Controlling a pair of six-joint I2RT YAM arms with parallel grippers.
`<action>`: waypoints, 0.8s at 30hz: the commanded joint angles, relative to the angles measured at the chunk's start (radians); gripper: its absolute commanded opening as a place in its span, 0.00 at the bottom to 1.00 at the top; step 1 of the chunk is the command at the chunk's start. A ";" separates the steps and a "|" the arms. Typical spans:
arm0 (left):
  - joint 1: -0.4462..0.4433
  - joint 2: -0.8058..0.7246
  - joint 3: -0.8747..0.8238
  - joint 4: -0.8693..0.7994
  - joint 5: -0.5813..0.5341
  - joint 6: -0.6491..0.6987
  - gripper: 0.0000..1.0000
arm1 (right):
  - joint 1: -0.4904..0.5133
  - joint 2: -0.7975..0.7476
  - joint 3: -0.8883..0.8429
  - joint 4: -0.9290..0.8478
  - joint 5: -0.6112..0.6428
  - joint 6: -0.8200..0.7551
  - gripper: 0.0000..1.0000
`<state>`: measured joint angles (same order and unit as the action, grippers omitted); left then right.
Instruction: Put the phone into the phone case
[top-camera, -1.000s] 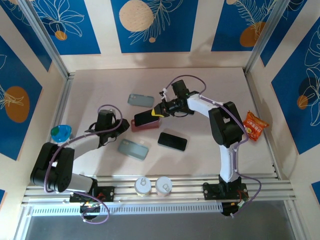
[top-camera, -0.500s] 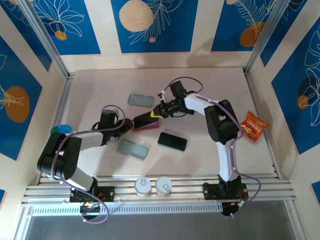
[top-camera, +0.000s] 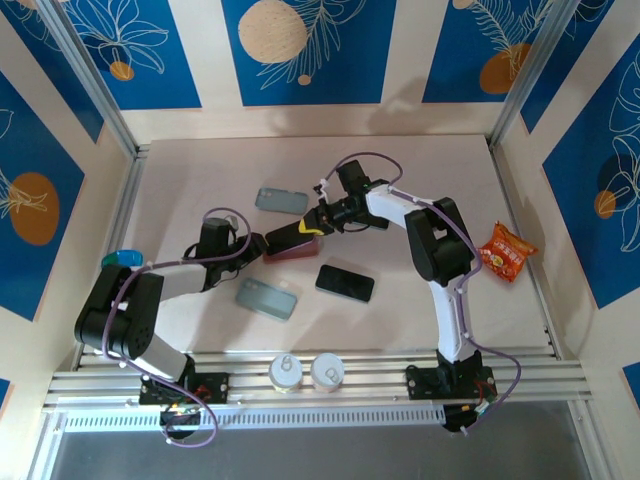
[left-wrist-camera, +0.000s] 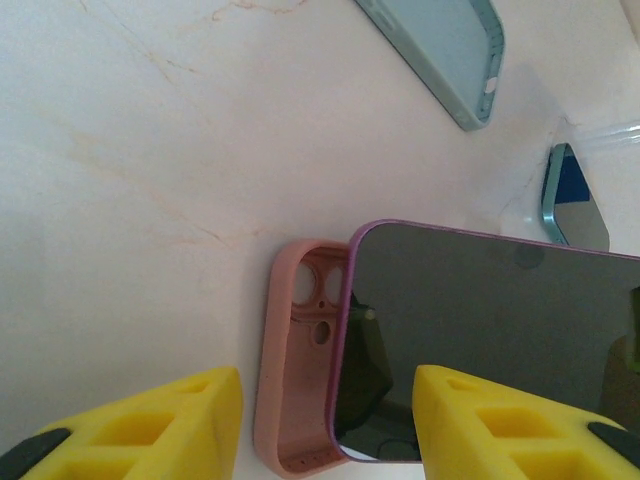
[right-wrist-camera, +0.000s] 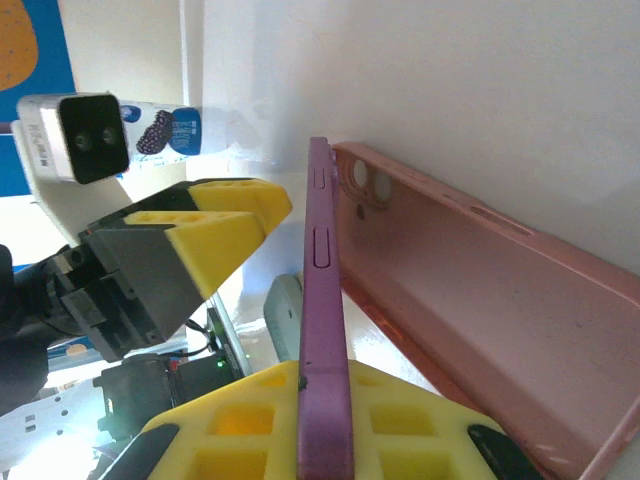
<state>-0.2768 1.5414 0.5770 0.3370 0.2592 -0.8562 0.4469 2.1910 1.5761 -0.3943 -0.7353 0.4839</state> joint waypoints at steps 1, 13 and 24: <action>0.010 0.009 0.000 0.021 0.009 0.005 0.49 | 0.010 0.020 0.030 -0.014 -0.062 0.016 0.00; 0.007 0.039 -0.002 0.049 0.021 0.002 0.49 | 0.010 0.057 0.046 -0.044 -0.050 0.030 0.00; -0.033 0.096 -0.003 0.119 0.057 -0.047 0.49 | 0.009 0.069 0.036 -0.025 -0.031 0.063 0.00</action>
<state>-0.2943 1.6161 0.5766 0.4126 0.2817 -0.8768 0.4515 2.2372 1.5974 -0.4126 -0.7490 0.5198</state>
